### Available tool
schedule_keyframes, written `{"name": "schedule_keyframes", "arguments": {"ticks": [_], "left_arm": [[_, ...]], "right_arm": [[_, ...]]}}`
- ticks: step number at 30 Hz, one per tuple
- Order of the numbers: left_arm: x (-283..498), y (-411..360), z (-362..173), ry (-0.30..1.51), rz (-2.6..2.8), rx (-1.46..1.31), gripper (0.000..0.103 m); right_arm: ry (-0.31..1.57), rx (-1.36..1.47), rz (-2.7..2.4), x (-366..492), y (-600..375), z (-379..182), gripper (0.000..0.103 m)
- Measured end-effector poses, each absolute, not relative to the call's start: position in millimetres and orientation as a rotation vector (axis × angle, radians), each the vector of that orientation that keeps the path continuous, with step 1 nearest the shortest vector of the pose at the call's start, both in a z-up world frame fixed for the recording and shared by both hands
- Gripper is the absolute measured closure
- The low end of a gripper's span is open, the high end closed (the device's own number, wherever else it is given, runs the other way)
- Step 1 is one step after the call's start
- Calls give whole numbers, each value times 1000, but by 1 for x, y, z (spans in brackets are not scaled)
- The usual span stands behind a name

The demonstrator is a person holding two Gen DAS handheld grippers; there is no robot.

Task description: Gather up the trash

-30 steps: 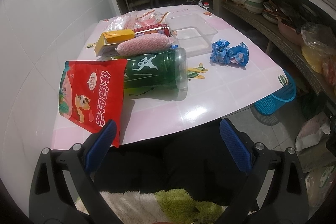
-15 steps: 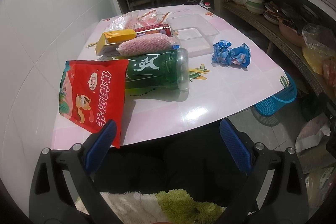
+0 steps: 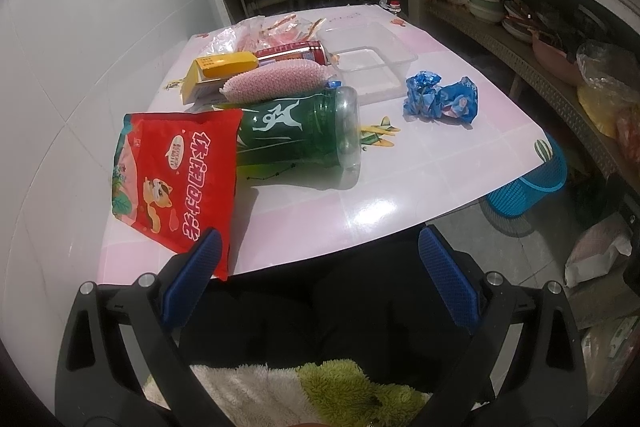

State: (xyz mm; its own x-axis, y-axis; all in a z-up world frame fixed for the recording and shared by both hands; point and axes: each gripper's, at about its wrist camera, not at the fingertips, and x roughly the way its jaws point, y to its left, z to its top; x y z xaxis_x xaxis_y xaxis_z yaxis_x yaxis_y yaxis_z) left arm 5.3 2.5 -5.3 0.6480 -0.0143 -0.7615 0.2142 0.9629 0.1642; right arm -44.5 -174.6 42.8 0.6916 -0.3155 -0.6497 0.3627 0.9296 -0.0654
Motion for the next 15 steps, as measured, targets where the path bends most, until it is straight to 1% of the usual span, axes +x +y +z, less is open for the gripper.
{"name": "schedule_keyframes", "arguments": {"ticks": [15], "left_arm": [[9, 0, -12, 884, -132, 264, 8]], "right_arm": [[714, 82, -375, -42, -173, 37, 6]]}}
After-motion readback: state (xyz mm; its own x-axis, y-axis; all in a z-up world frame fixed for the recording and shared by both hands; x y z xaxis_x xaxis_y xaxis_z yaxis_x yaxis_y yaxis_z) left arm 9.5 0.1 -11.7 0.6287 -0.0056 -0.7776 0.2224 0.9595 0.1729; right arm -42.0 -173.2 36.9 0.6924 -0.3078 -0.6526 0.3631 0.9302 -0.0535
